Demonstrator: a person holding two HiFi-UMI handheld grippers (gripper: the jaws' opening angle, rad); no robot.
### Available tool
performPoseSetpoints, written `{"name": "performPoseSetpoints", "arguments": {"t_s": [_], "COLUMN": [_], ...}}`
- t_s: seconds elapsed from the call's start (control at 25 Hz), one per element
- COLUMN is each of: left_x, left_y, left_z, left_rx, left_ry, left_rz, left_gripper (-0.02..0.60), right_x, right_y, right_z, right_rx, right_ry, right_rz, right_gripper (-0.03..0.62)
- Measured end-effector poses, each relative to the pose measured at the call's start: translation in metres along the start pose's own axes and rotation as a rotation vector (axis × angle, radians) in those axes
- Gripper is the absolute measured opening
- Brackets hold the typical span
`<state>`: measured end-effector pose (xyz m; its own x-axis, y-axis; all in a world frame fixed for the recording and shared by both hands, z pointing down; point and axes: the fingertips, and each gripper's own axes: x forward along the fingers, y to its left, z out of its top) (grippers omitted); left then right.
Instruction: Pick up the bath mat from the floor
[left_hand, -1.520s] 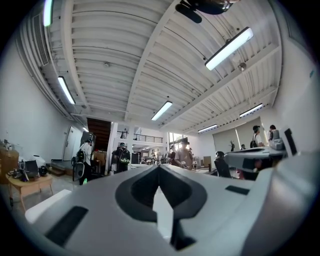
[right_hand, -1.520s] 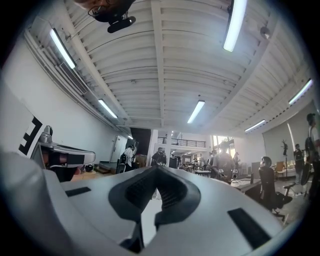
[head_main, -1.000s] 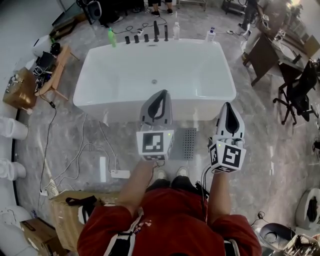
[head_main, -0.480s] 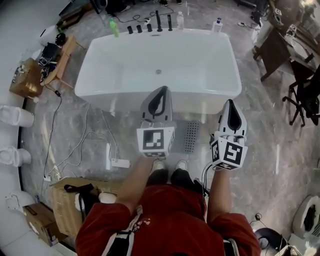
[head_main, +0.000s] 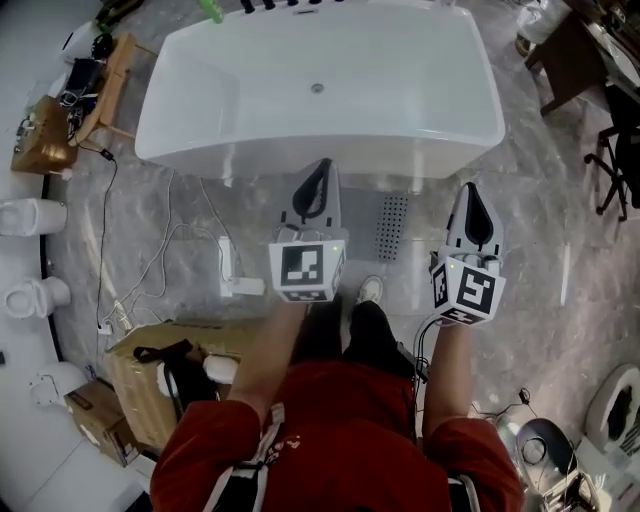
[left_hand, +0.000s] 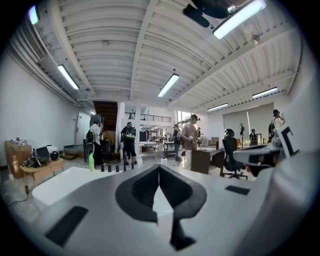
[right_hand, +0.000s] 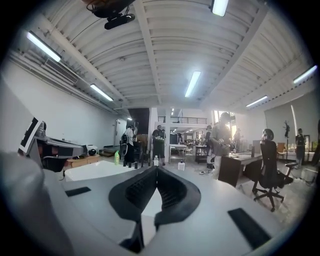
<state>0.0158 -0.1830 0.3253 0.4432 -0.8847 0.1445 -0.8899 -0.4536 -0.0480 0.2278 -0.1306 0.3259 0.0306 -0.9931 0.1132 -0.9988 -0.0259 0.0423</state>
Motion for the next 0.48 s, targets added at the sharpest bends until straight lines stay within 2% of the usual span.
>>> {"name": "performPoseSetpoints", "arguments": {"t_s": [0.28,0.48], "left_x": [0.013,0.023], "left_y": [0.028,0.038], "left_z": [-0.067,-0.135], "left_rx": [0.01,0.013], "left_ry": [0.051,0.11], "left_rz": [-0.021,-0.037], "left_gripper": [0.015,0.015], "right_x": [0.021,0.036], "right_y": [0.021,0.037], "right_z": [-0.074,-0.143], "right_rx": [-0.004,0.004], "right_ry": [0.097,0.169], "right_rz": [-0.01,0.009], "right_gripper": [0.012,0.012]}}
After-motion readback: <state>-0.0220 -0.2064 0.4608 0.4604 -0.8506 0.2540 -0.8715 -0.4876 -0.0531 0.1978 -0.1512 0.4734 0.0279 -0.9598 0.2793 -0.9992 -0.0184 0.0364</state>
